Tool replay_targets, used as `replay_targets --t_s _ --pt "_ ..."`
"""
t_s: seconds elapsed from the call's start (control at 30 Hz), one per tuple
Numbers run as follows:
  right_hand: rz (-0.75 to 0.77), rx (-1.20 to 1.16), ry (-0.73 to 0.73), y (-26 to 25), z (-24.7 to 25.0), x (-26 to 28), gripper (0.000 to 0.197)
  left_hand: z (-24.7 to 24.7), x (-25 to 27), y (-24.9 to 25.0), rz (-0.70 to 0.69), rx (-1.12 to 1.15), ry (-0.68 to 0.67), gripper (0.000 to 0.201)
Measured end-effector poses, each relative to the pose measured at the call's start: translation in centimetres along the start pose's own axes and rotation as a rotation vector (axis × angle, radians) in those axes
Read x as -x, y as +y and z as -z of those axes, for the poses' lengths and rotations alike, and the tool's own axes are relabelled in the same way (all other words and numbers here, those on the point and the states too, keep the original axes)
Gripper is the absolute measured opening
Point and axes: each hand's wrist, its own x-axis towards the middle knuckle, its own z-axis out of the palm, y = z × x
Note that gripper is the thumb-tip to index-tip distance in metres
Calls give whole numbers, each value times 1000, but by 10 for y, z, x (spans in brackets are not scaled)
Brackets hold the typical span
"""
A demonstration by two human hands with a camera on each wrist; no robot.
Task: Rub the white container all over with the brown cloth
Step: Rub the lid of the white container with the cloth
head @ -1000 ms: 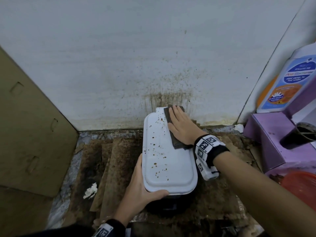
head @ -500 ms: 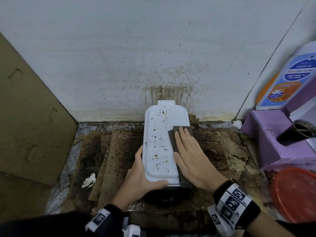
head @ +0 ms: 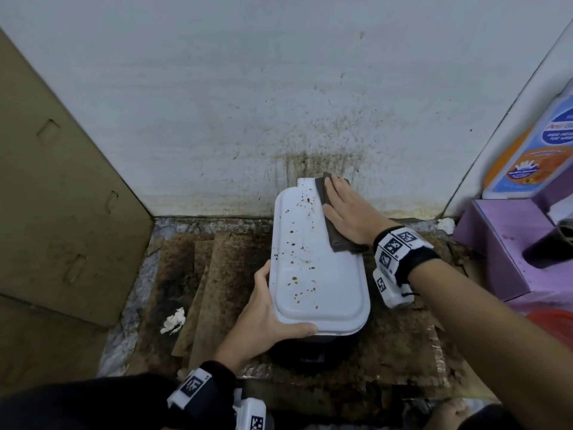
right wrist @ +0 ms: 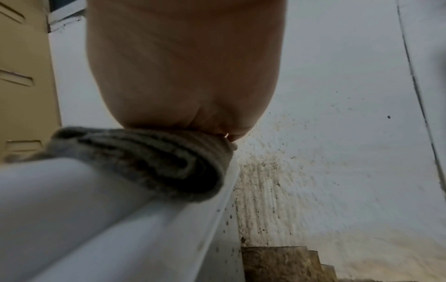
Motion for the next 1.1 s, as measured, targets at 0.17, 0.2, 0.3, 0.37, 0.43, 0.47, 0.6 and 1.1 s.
replay_targets --t_s 0.17,0.2,0.3,0.37,0.43,0.47,0.6,1.1 --pt "-27 -155 -15 -21 -4 40 66 -1 -1 -2 -21 2 -1 140" --pt "-29 -184 -17 -27 -7 55 67 -1 -1 -4 -24 3 0 140" --pt "5 -218 50 -50 -24 111 66 -2 -1 -4 -32 -3 -4 140" --pt "37 -189 114 -66 -35 144 65 -4 0 -3 -44 -5 -3 138" --pt "23 -183 127 -73 -42 161 63 -5 0 -3 -42 2 3 138" --pt "15 -166 121 -74 -42 163 63 -5 0 -4 -38 6 3 138" --pt "1 -180 108 -60 -33 131 65 -3 -3 -5 -51 1 -25 141" --pt "-28 -88 19 -20 -3 37 63 -2 1 -4 -45 -12 -18 140"
